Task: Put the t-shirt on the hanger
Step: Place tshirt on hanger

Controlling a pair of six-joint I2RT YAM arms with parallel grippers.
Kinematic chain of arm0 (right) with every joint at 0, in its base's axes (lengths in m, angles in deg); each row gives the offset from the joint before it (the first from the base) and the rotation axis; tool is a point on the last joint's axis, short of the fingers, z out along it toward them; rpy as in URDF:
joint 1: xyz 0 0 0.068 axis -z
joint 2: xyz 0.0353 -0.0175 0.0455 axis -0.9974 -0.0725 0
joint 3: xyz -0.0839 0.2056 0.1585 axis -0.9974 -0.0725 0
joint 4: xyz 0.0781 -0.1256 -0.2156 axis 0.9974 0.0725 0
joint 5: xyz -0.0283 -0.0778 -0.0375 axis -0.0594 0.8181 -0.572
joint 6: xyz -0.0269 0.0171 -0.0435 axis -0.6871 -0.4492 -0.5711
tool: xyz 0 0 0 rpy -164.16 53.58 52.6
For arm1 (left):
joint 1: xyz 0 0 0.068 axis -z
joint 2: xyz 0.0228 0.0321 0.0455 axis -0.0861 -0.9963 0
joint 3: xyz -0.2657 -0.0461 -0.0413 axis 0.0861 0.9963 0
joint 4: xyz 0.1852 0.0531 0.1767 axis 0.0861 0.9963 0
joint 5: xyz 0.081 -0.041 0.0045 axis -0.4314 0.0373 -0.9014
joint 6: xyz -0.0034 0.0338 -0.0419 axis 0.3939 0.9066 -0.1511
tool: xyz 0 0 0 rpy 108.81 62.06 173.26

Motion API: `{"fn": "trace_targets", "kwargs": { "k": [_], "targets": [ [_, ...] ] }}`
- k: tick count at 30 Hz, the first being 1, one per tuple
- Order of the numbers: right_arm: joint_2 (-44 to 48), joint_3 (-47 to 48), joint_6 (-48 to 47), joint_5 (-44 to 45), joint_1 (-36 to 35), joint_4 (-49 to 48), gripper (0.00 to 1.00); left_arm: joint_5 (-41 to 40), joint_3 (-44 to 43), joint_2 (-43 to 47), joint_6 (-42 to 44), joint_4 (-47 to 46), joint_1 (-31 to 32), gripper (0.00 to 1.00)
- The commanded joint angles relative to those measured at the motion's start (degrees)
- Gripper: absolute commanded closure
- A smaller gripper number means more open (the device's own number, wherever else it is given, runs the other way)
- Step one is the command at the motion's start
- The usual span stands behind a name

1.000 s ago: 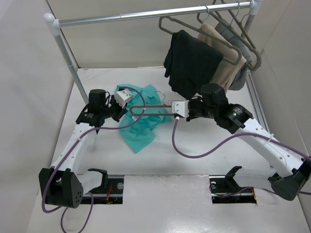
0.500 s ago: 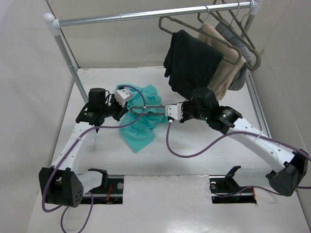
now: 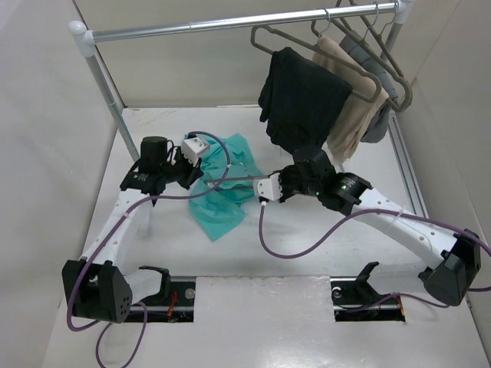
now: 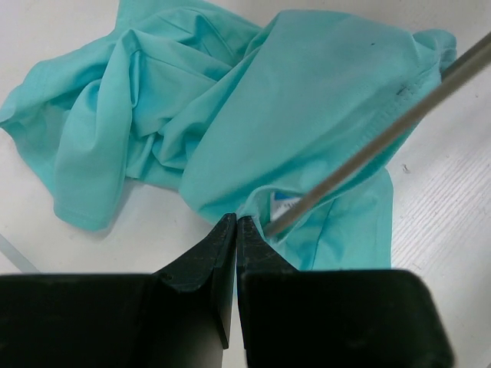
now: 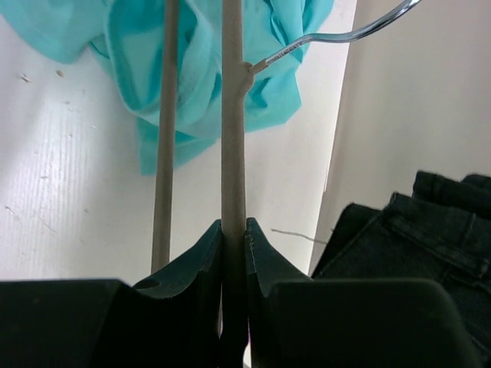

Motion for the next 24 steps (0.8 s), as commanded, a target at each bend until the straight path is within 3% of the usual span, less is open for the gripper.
{"fn": "trace_targets", "kwargs": {
  "k": [1, 8, 13, 24],
  "targets": [
    [1.19, -1.02, -0.99, -0.75, -1.96, -1.15, 1.0, 2.47, -3.44, 0.12, -1.26, -0.95, 0.15, 1.0],
    [-0.83, -0.42, -0.99, -2.07, -1.96, -6.59, 1.0, 8.18, -5.63, -0.41, 2.68, 3.77, 0.15, 1.0],
    [-4.61, 0.11, -0.28, -2.69, -1.96, -11.59, 1.0, 18.0, -8.62, -0.41, 10.68, 11.17, 0.76, 1.0],
    [-9.18, 1.96, -0.28, -2.6, -1.96, -20.64, 1.0, 26.2, -13.55, -2.08, 8.5, 12.85, 1.38, 1.0]
  ]
}}
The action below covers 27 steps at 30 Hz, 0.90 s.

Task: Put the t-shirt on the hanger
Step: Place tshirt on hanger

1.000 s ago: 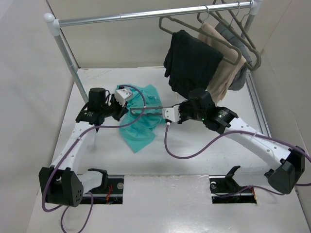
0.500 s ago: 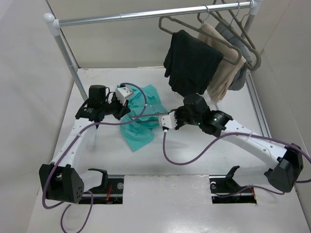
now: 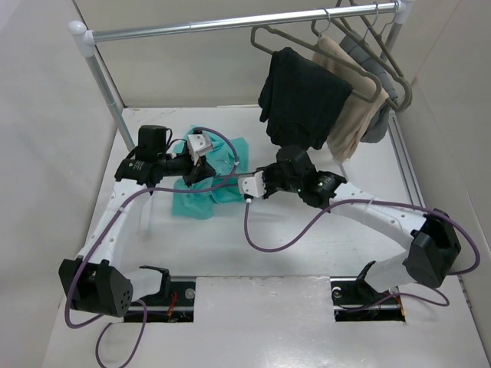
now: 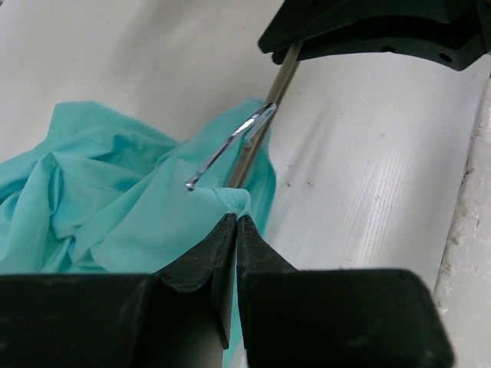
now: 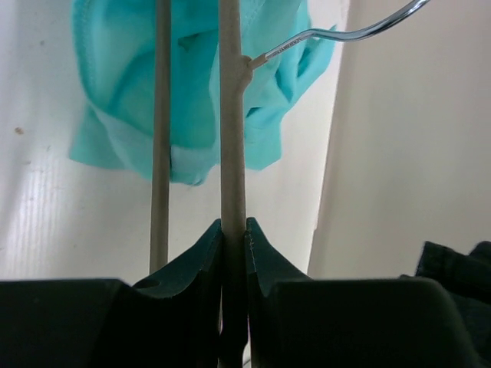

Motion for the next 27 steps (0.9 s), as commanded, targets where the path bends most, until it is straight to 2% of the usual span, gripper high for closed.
{"fn": "trace_targets", "kwargs": {
  "k": [1, 4, 5, 7, 9, 10, 11, 17, 18, 19, 21, 22, 23, 24, 25, 26, 27],
  "targets": [
    [0.32, 2.94, 0.29, -1.9, -0.43, -7.87, 1.0, 5.92, -1.92, 0.48, -0.03, 0.5, 0.48, 1.0],
    [-0.2, 3.47, 0.81, -5.41, -0.43, -9.54, 1.0, 2.32, 0.28, 1.0, -2.92, -3.18, 0.48, 1.0],
    [-0.2, 3.99, 0.81, -6.12, -0.43, -9.55, 1.0, 0.75, 1.07, 1.01, -4.15, -5.89, 0.48, 0.97],
    [-0.73, 4.0, 0.81, -7.35, -0.43, -9.55, 1.0, -5.05, 1.07, 1.01, -7.49, -8.02, 0.48, 0.83],
    [-0.73, 1.89, 0.81, -7.35, -0.43, -9.55, 1.0, -6.82, 1.07, 1.01, -8.11, -8.64, -1.08, 0.67],
    [-0.73, 1.19, 0.81, -8.48, -0.43, -9.55, 1.0, -6.83, 1.07, 1.01, -7.24, -8.64, -1.8, 0.55],
    [-0.73, 0.57, 0.81, -9.19, 0.44, -9.55, 1.0, -6.83, 0.12, 1.01, -5.93, -7.51, -1.8, 0.52],
    [-0.73, -2.86, 3.01, -12.89, 2.82, -12.53, 1.0, -6.05, -6.56, 1.62, 9.0, 5.67, -4.78, 0.39],
    [-0.73, -2.86, 3.01, -12.89, 3.34, -12.54, 1.0, -5.52, -7.27, 1.62, 15.64, 7.95, -5.4, 0.35],
    [-0.73, -2.86, 3.01, -12.89, 3.35, -12.54, 1.0, -5.51, -8.75, 1.62, 20.66, 14.32, -5.41, 0.33],
    [-0.73, -2.86, 3.01, -13.42, 3.87, -12.54, 1.0, -8.14, -8.77, 1.62, 32.26, 22.08, -5.41, 0.29],
    [-0.73, -2.86, 3.01, -13.42, 3.87, -12.54, 1.0, -11.63, -8.77, 0.84, 40.75, 27.25, -5.41, 0.28],
    [-0.73, -2.86, 3.01, -13.42, 3.87, -12.54, 1.0, -11.66, -7.38, 0.31, 43.28, 28.44, -5.41, 0.26],
    [-0.73, -2.86, 3.01, -13.42, 3.87, -12.54, 1.0, -15.23, -6.15, 0.31, 45.04, 28.97, -5.41, 0.23],
    [-0.73, -2.86, 3.01, -13.94, 3.87, -12.54, 1.0, -16.75, -4.74, 0.31, 46.02, 28.98, -4.54, 0.16],
    [-0.73, -2.86, 3.01, -13.95, 3.87, -12.54, 1.0, -17.98, -1.16, 0.83, 46.03, 24.89, -3.92, 0.1],
    [-0.73, -2.86, 3.01, -13.95, 3.87, -12.54, 1.0, -20.51, 0.88, 1.53, 41.76, 21.37, -2.17, 0.1]
  ]
}}
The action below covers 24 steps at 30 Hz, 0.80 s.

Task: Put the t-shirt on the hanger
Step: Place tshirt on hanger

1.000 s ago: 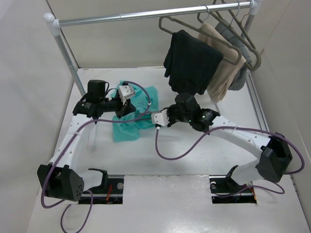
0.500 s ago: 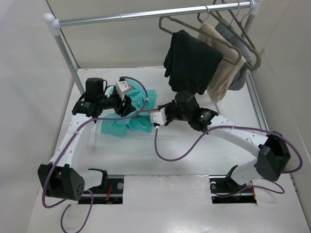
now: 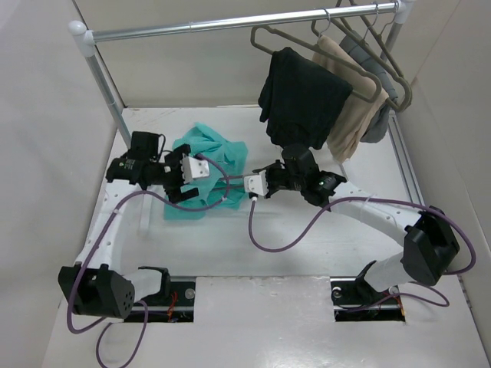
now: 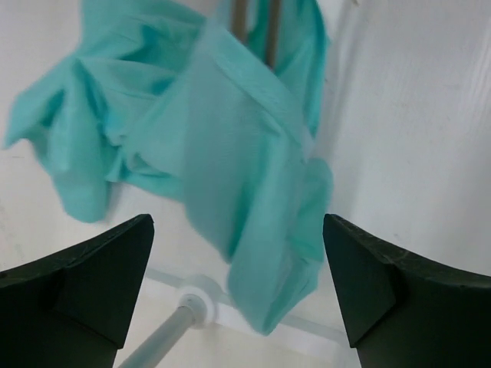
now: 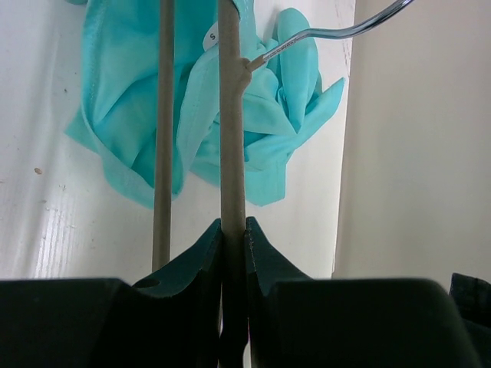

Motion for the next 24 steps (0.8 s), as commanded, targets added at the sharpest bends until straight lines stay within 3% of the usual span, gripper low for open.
{"fn": "trace_targets", "kwargs": {
  "k": [1, 2, 4, 6, 10, 12, 15, 18, 24],
  "targets": [
    [0.32, 0.68, 1.04, -3.19, 0.14, -4.62, 1.0, -7.83, 6.92, 1.68, 4.66, -1.73, 3.13, 0.1],
    [0.32, 1.29, 1.04, -3.19, 0.14, -4.62, 1.0, -9.59, 9.03, 3.52, 2.11, -10.73, 4.1, 0.1],
    [0.32, 1.3, 1.04, -3.19, 0.14, -4.62, 1.0, -16.07, 14.83, 5.38, -4.29, -19.57, 6.9, 0.1],
    [0.84, 1.3, 1.04, -3.19, 0.14, -4.62, 1.0, -18.39, 18.0, 6.61, -4.85, -26.61, 7.45, 0.13],
    [1.37, 1.3, 1.57, -3.19, 0.14, -4.62, 1.0, -18.92, 18.02, 3.2, -3.81, -26.05, 7.45, 0.26],
    [1.37, 1.3, 1.57, -3.72, 0.14, -4.62, 1.0, -19.53, 18.02, 1.26, -5.28, -26.03, 7.45, 0.41],
    [1.37, 1.3, 1.57, -3.72, 0.14, -4.62, 1.0, -19.54, 17.4, -0.67, -7.66, -29.27, 7.45, 0.51],
    [1.9, 1.3, 1.57, -4.25, 0.14, -4.62, 1.0, -14.21, 15.47, -1.38, -7.15, -29.03, 7.45, 0.59],
    [2.43, 2.44, 1.04, -5.3, 0.14, -4.62, 1.0, 4.79, 7.22, -4.98, -2.76, -15.96, 6.22, 0.59]
  ]
}}
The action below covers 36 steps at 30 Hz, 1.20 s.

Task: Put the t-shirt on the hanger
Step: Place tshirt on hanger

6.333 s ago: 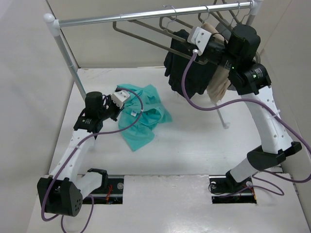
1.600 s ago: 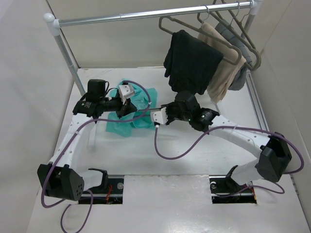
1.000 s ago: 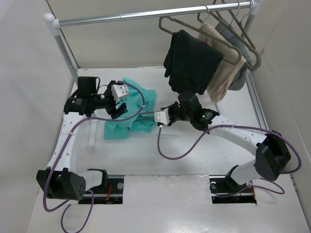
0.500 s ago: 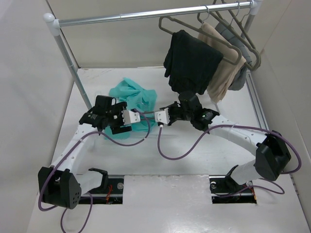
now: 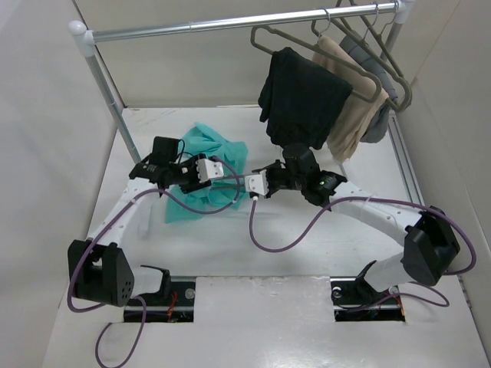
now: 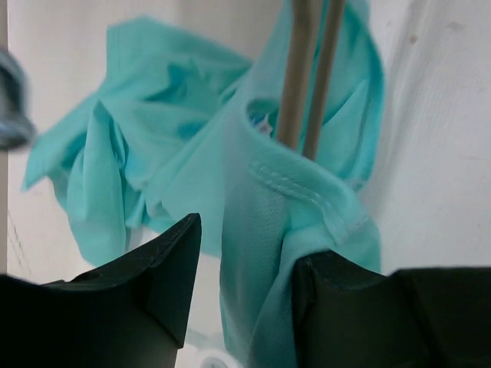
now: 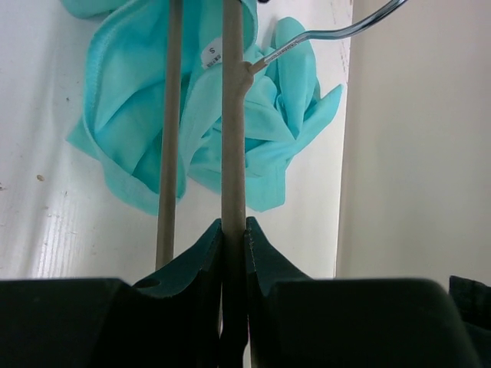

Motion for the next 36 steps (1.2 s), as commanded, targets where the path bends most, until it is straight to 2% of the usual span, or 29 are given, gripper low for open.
{"fn": "trace_targets", "kwargs": {
  "k": [1, 4, 8, 9, 12, 13, 14, 18, 20, 21, 22, 25, 27, 29, 30, 33, 36],
  "targets": [
    [2.36, 2.44, 0.41, -3.51, 0.03, -4.43, 1.0, 15.41, -5.01, -0.48, 4.59, 7.37, -0.32, 0.6],
    [2.89, 3.66, 0.41, -3.51, 0.03, -4.43, 1.0, 15.2, -4.76, -1.01, 6.02, 8.79, 0.81, 0.65],
    [2.89, 4.99, 0.41, -3.51, 0.03, -4.43, 1.0, 13.17, -2.3, -1.01, 6.55, 8.27, 1.35, 0.95],
    [2.89, 4.99, 0.41, -3.51, 0.03, -4.43, 1.0, 13.16, -2.29, -1.01, 5.85, 8.26, 1.35, 0.97],
    [2.89, 4.99, -0.12, -3.51, 0.03, -4.43, 1.0, 12.55, -1.15, -0.49, 5.05, 6.94, 1.35, 0.95],
    [2.89, 4.99, -0.12, -3.51, 0.03, -4.43, 1.0, 12.03, -0.45, -0.48, 3.83, 5.38, 1.35, 0.84],
    [2.89, 4.99, -0.12, -3.51, 0.55, -4.43, 1.0, 12.02, 0.34, 0.04, 3.04, 4.67, 1.35, 0.81],
    [2.89, 4.99, -0.12, -4.04, 0.55, -4.43, 1.0, 12.02, 0.87, 0.04, 1.01, 2.38, -0.4, 0.78],
    [3.42, 4.99, -0.12, -4.04, 0.55, -4.43, 1.0, 11.5, 0.88, 0.04, 1.01, 2.37, -0.41, 0.84],
    [3.42, 4.99, -0.12, -4.04, 0.55, -4.43, 1.0, 11.49, 0.88, 0.04, 1.01, 2.37, -0.41, 0.9],
    [3.42, 4.99, -0.12, -4.04, 0.55, -4.43, 1.0, 10.97, 0.88, 0.04, 1.01, 2.37, -0.41, 1.0],
    [3.42, 4.99, -0.12, -4.04, 0.55, -4.43, 1.0, 10.97, 0.17, 0.04, 0.14, 2.37, -0.93, 1.0],
    [2.19, 5.68, 1.28, -1.94, 1.69, -4.43, 0.99, 10.97, -0.44, -0.48, -4.6, 1.42, -0.93, 1.0],
    [1.66, 6.39, 6.63, 1.39, 3.18, -4.43, 0.81, 10.44, -1.85, -0.48, -8.73, 0.26, -2.25, 1.0],
    [1.66, 7.09, 9.0, 1.41, 4.58, -4.43, 0.6, 10.44, -2.63, -0.48, -12.49, -0.43, -2.25, 1.0],
    [3.67, 7.1, 16.56, 4.73, 10.3, -4.43, 0.28, 10.44, -2.64, 0.39, -15.77, -0.44, -4.27, 1.0],
    [8.15, 4.91, 18.69, 10.08, 11.1, -3.91, 0.19, 10.44, -0.89, 2.06, -17.71, 0.26, -4.27, 1.0]
  ]
}}
